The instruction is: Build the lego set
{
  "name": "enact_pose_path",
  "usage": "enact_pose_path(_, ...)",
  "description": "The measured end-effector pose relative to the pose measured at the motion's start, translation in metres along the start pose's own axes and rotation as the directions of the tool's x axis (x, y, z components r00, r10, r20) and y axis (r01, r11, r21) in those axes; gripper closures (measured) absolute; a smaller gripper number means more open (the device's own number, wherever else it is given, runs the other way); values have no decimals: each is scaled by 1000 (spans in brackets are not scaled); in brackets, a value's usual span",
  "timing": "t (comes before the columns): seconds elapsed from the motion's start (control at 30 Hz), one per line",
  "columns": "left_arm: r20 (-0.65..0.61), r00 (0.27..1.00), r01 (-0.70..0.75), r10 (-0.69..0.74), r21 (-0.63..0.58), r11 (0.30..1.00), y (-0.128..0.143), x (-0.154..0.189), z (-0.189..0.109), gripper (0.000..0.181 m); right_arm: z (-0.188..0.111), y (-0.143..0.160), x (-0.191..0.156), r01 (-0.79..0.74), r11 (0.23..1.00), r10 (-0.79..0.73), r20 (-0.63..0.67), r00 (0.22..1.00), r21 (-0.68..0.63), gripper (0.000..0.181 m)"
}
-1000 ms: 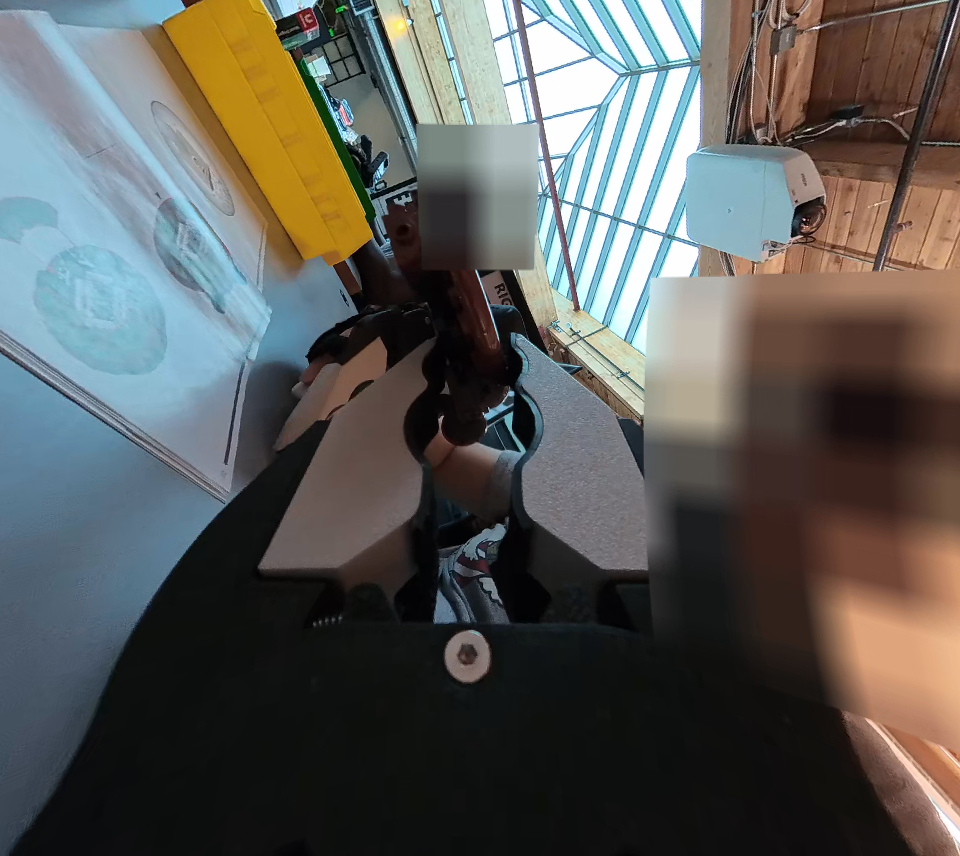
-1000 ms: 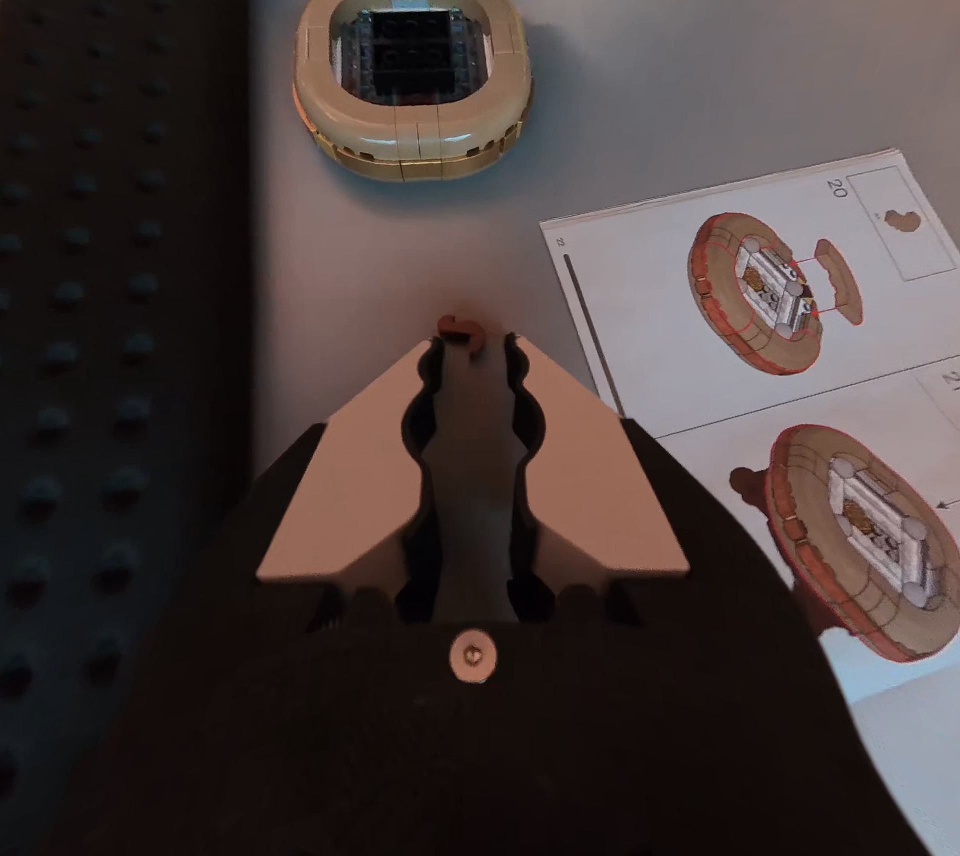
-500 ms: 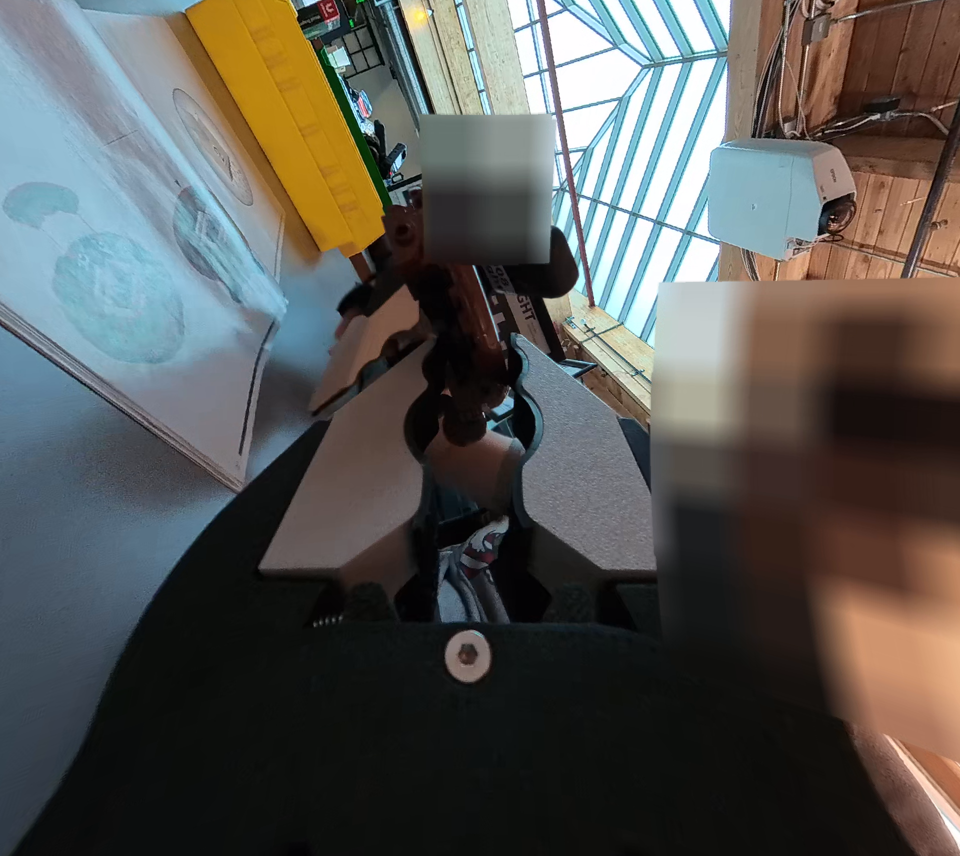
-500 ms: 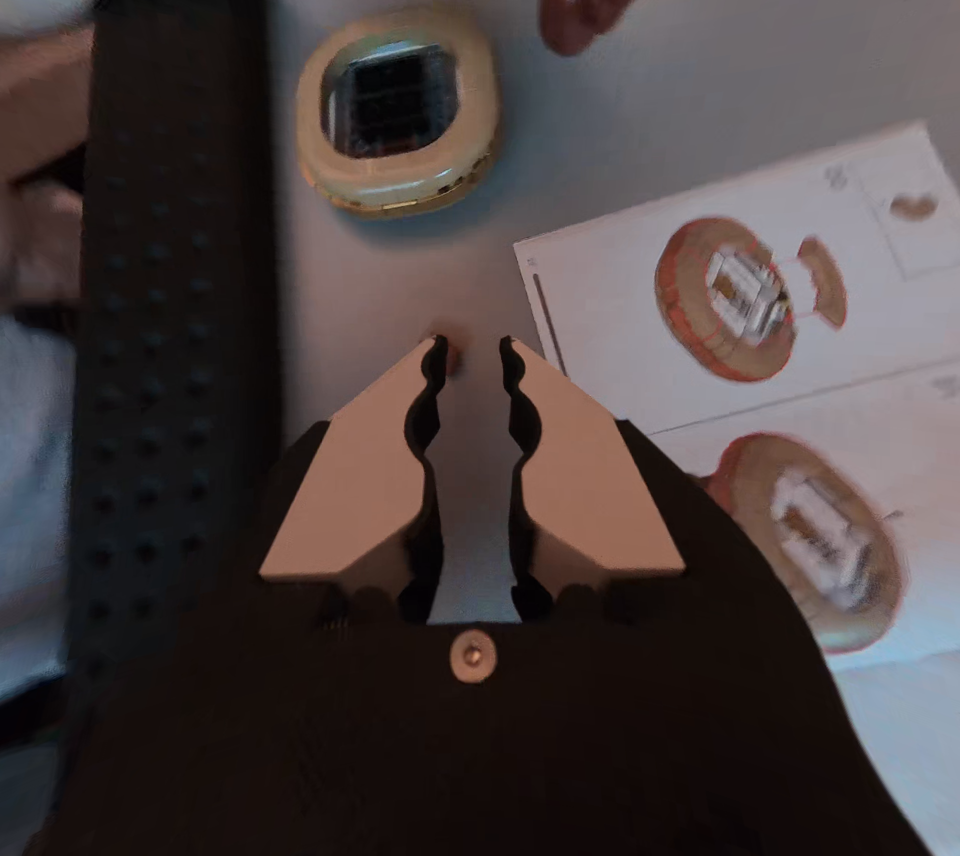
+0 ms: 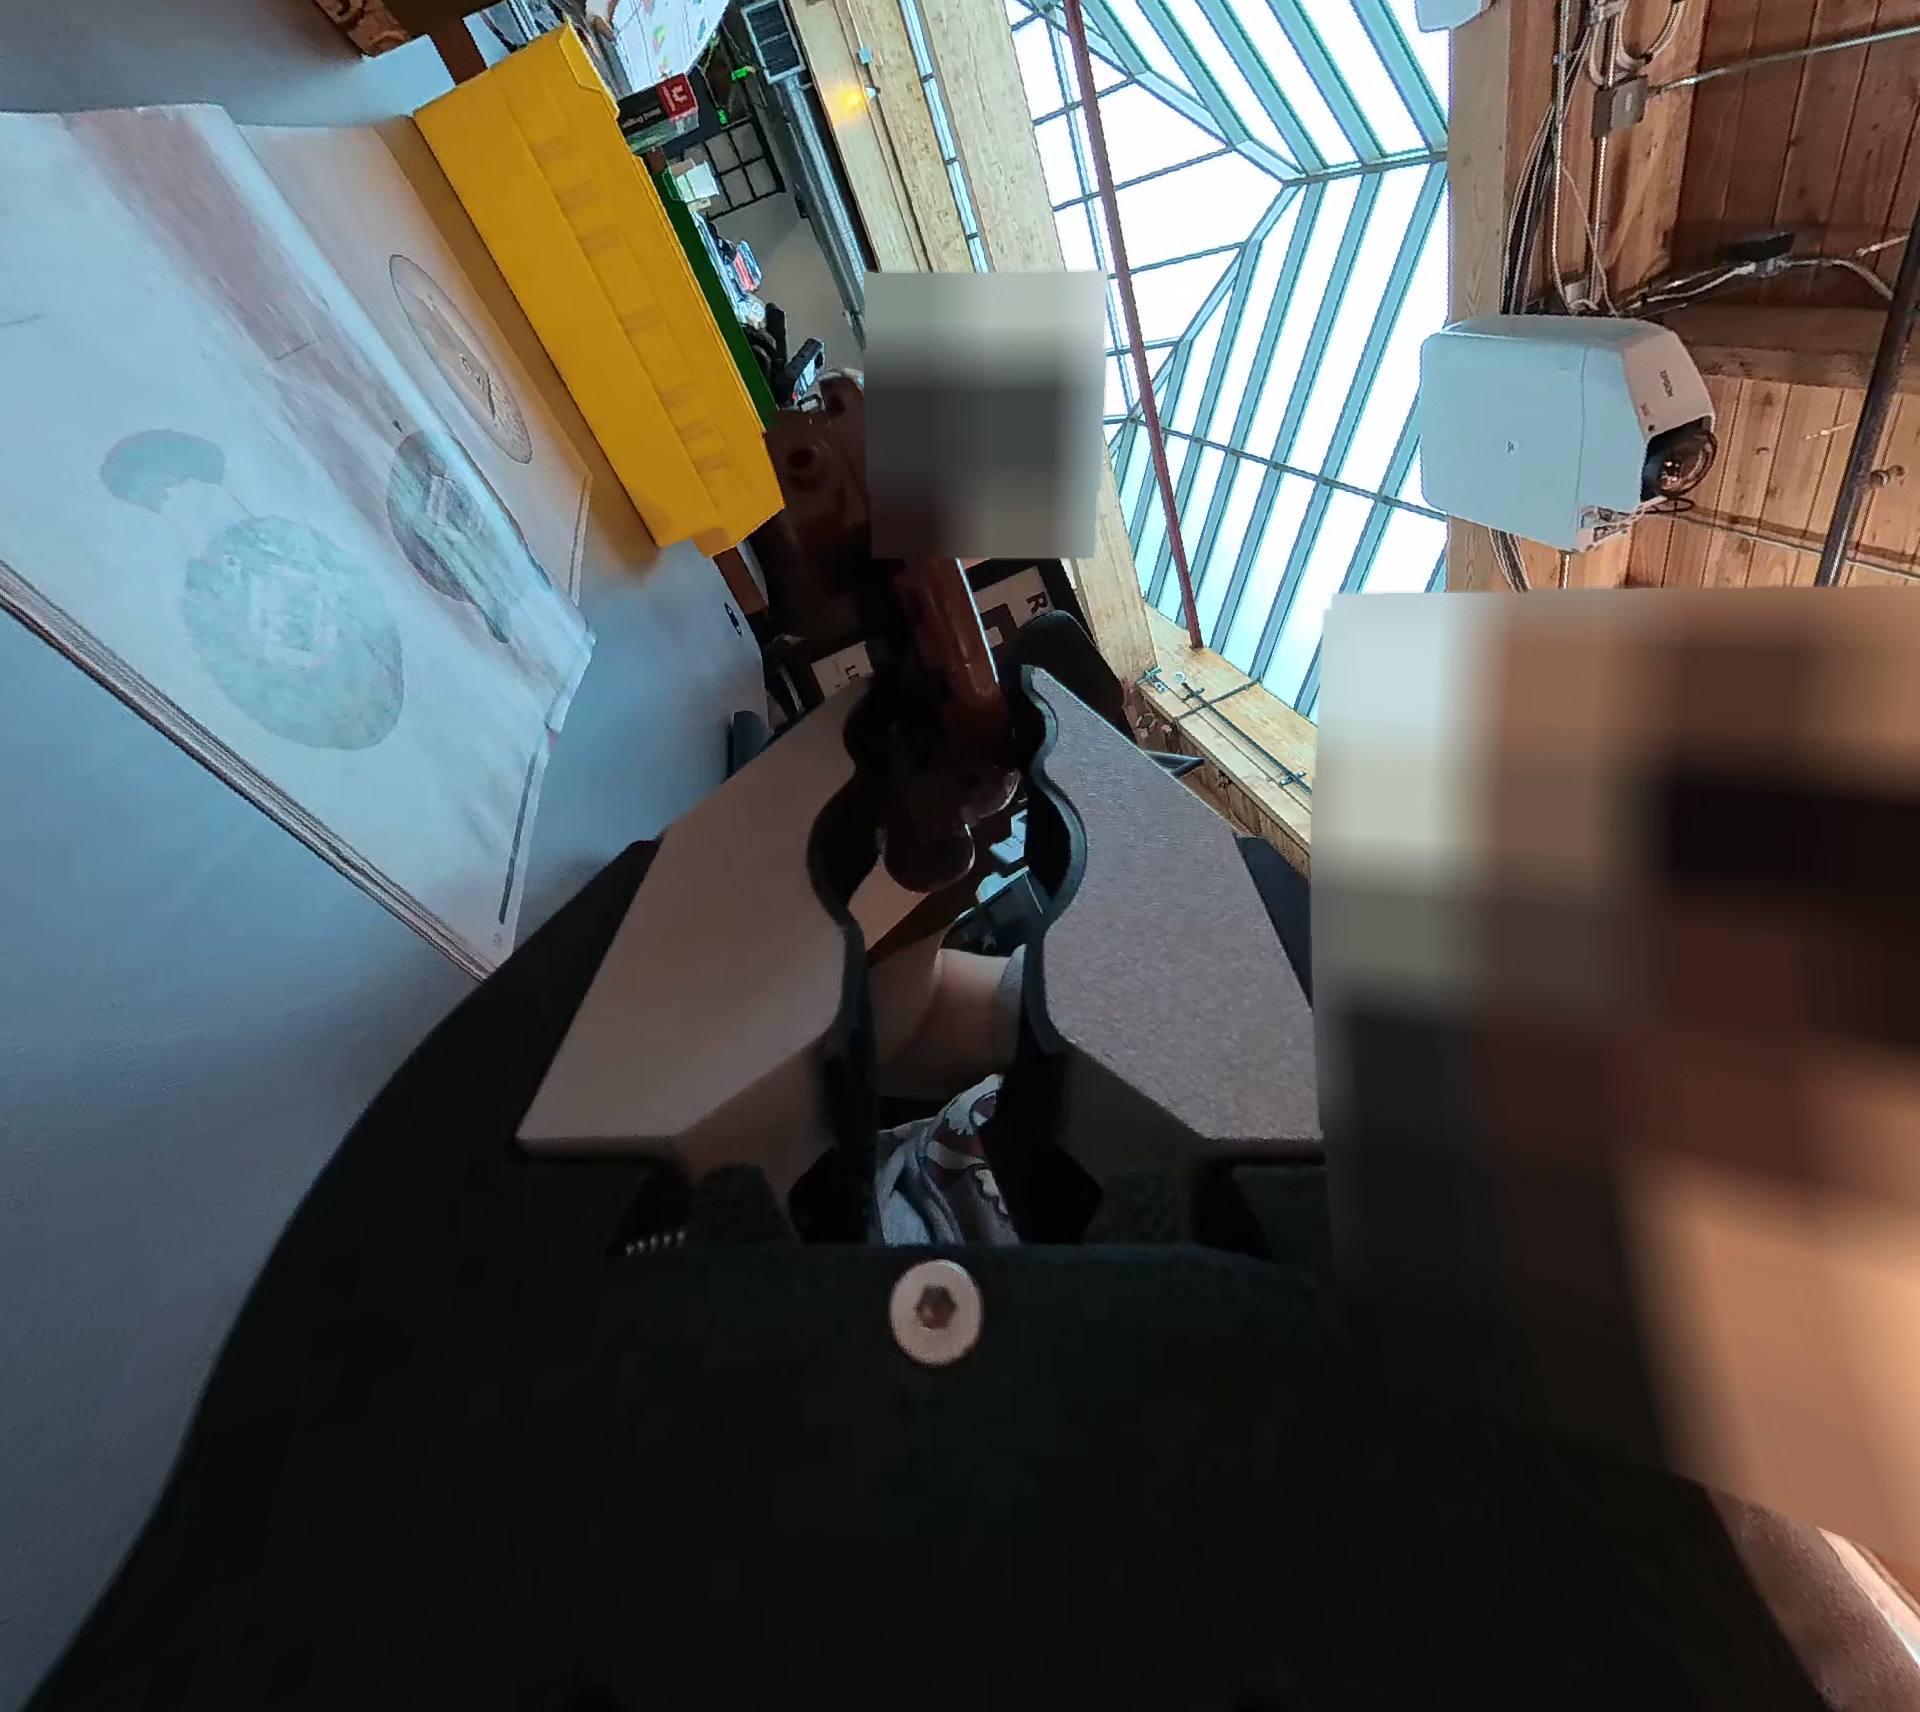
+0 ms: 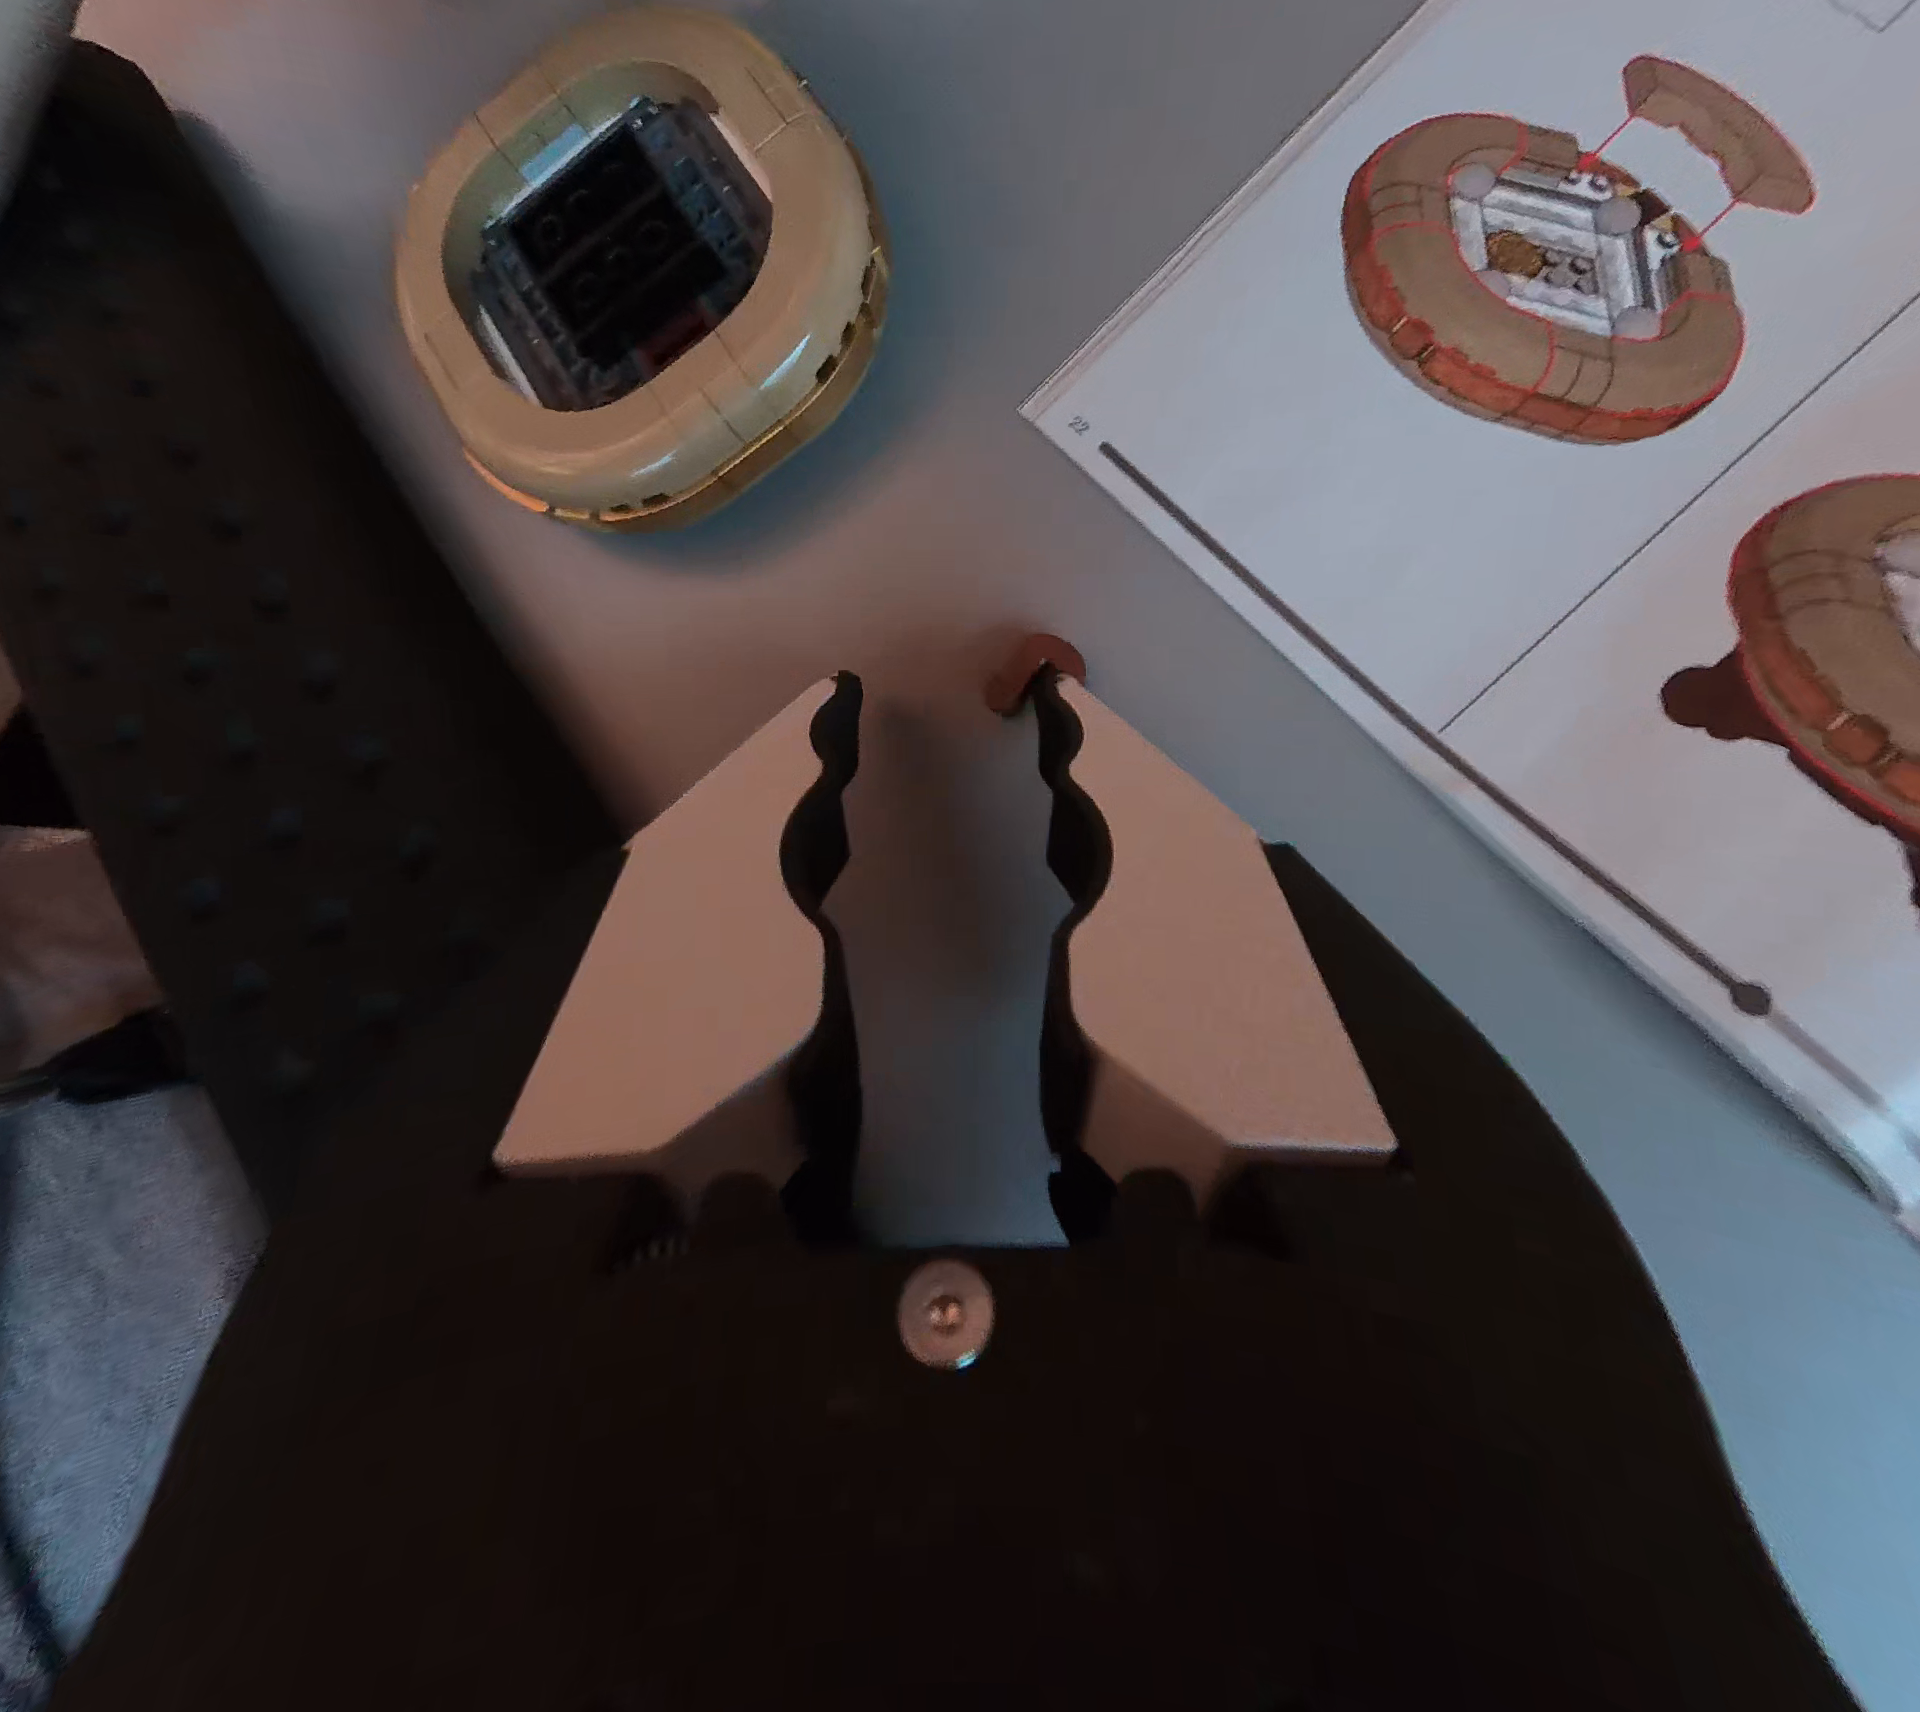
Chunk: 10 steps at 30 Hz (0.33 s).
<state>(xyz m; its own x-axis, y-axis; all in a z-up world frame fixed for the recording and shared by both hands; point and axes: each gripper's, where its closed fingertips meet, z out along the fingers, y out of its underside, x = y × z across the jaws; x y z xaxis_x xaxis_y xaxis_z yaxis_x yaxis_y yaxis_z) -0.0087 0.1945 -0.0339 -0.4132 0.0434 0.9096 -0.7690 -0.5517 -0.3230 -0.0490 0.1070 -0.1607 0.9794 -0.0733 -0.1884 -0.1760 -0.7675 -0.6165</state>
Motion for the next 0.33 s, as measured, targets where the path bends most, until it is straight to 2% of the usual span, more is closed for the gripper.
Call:
enact_pose_path(0.03,3,1000,-2,2,-2,1000,1,0,0,160,1,-1,2,12,1000,-12,-20,1000,-7,147)
enact_pose_path(0.1,7,1000,-1,1,-5,1000,1,-1,1,160,3,-4,8,43,999,-44,-63,997,-13,150)
enact_pose_path(0.23,8,1000,4,-3,-12,1000,3,-2,2,160,3,-3,19,69,997,-71,-143,987,-19,168)
enact_pose_path(0.33,6,1000,-1,1,-24,1000,5,-1,3,159,0,1,17,123,992,-125,-136,983,-22,174)
